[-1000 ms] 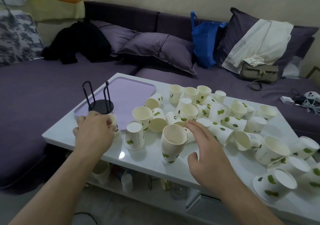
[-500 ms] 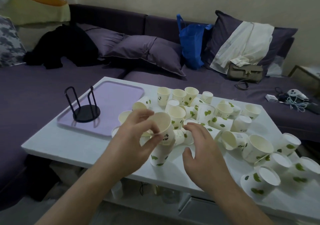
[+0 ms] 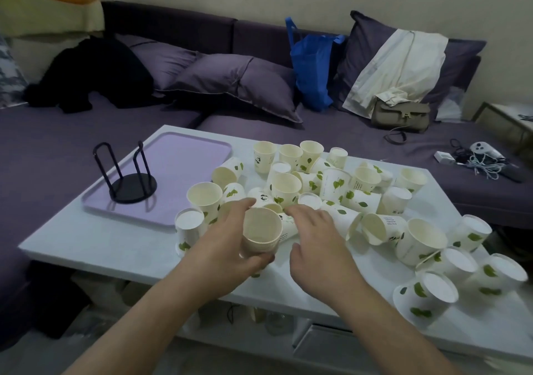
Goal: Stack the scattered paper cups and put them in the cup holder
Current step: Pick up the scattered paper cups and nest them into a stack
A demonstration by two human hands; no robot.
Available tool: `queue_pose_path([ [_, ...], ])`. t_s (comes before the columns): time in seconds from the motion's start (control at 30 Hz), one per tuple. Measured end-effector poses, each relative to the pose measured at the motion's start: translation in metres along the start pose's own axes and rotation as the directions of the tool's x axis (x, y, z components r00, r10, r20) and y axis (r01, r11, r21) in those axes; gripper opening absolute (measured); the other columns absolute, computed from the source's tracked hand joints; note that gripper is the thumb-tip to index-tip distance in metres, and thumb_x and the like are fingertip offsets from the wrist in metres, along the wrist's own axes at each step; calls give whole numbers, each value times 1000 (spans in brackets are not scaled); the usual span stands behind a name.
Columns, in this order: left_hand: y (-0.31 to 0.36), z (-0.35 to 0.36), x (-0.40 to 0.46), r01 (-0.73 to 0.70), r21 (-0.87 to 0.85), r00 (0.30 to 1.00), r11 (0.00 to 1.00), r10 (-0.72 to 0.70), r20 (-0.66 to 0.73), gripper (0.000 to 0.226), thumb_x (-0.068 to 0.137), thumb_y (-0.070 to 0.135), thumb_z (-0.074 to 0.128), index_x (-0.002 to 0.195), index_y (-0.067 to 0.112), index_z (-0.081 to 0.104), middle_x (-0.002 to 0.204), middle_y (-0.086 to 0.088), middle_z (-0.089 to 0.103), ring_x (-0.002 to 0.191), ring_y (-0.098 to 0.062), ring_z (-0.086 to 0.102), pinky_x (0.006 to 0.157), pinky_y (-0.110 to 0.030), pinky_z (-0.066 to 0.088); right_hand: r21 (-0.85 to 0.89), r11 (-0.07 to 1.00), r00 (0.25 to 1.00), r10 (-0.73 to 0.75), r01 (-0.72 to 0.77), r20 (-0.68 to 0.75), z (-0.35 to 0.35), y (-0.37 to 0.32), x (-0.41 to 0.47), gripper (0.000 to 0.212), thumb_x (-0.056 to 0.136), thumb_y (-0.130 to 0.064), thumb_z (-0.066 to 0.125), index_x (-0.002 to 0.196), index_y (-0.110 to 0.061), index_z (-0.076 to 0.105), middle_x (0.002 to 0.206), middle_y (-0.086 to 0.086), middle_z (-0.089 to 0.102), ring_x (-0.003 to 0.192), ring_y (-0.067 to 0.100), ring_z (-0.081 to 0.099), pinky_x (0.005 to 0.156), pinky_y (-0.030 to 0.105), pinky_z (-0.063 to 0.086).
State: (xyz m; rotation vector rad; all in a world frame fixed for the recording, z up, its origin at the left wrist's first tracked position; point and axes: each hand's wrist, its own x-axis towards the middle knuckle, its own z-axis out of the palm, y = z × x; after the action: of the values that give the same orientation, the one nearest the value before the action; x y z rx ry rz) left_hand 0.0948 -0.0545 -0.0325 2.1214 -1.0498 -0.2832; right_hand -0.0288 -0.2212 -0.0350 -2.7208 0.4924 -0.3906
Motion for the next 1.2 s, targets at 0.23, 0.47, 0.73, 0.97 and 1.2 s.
queue_pose_path([
  [0.23,-9,-10,-1,50,-92,999,995,-51,-16,79,79,36,94,145,41,50,133,23,64,120,-2,62,105,-34,55,-254,960,990,-97,121,105,31,4,20,84,83,-11,76,153,-31,34,153,-11,38,126,24,34,110,32,35],
  [0.47,-9,-8,-3,24,-187,1000,982,-25,-5,67,85,44,90,140,42,52,131,25,61,118,10,59,97,-17,53,-274,952,987,-109,137,115,34,1,22,75,81,-8,76,147,-26,45,144,-5,42,124,23,33,112,35,38],
  [0.73,-9,-5,1,81,-246,997,966,-82,6,59,88,50,86,138,44,55,128,24,64,110,14,61,94,-19,53,-35,994,991,105,-108,-77,-1,5,22,63,84,-31,73,139,-25,44,124,-7,55,115,21,43,100,40,45],
  [0.97,-8,-3,-1,101,-289,995,952,-92,43,65,89,51,85,143,45,48,127,24,65,108,10,66,93,-14,55,603,798,951,180,9,-252,-35,-15,12,57,84,-39,82,135,-37,57,124,-21,67,113,8,64,92,37,56],
  [1.2,-4,3,-3,77,-410,996,909,-49,79,73,93,43,83,153,42,40,143,20,63,130,-9,65,111,-43,58,608,787,984,0,110,-178,-22,-33,6,68,90,-22,85,147,-36,50,134,-27,59,126,12,60,103,38,56],
])
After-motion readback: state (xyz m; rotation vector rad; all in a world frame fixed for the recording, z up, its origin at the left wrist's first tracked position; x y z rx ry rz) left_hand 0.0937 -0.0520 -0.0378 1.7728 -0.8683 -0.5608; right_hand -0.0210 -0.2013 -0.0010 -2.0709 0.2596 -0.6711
